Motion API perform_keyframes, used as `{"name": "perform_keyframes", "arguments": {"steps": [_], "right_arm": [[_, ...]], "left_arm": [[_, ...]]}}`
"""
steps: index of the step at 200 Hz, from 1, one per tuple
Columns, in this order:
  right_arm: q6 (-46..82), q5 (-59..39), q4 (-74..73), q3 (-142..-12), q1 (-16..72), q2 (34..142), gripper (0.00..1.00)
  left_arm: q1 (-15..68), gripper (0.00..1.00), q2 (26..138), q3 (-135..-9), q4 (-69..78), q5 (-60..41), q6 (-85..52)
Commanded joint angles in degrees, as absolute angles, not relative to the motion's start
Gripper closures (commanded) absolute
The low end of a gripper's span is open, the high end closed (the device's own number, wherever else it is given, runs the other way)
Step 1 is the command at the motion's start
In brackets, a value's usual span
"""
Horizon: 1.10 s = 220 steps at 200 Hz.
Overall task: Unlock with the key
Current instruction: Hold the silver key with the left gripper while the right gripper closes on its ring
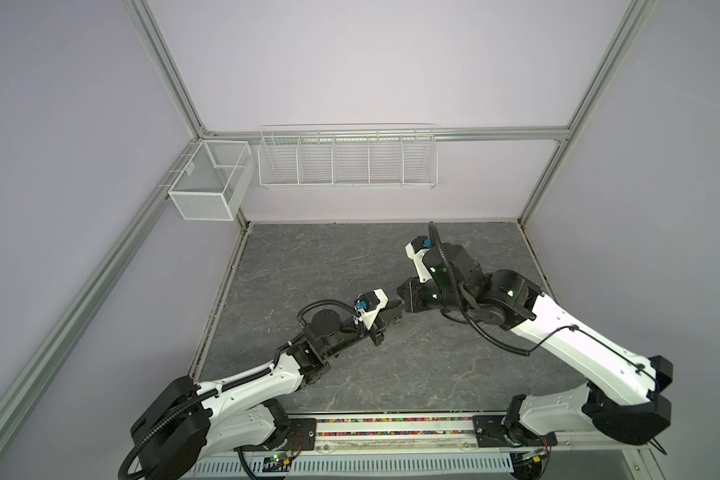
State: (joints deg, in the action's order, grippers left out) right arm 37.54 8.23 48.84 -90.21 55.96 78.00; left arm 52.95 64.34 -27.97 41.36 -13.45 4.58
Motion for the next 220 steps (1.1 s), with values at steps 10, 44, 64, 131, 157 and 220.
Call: {"name": "perform_keyframes", "arguments": {"steps": [10, 44, 64, 131, 157, 220], "right_arm": [[38.22, 8.51, 47.81, -89.34, 55.63, 77.07, 0.93], [38.27, 8.64, 47.38, -88.82, 55.55, 76.55, 0.93], [37.81, 8.88, 47.98, -89.0, 55.4, 76.42, 0.93], [26.79, 1.5, 44.0, -84.81, 51.86, 71.14, 0.68], [16.89, -2.09, 41.52, -81.18, 50.89, 68.33, 0.56], [4.21, -10.54, 40.19, -76.67, 50.59, 68.65, 0.45]], "left_arm": [[53.26, 0.88, 64.06, -29.6, 44.07, -16.55, 4.52], [53.26, 0.97, 64.03, -29.75, 43.04, -16.84, 4.49], [53.26, 1.0, 63.57, -30.1, 41.29, -16.04, 4.3], [53.26, 1.0, 59.66, -32.96, 26.82, -15.42, 6.15], [53.26, 1.0, 58.4, -33.4, 23.25, -15.46, 5.74], [53.26, 1.0, 58.0, -34.32, 20.79, -19.9, 4.53]]}}
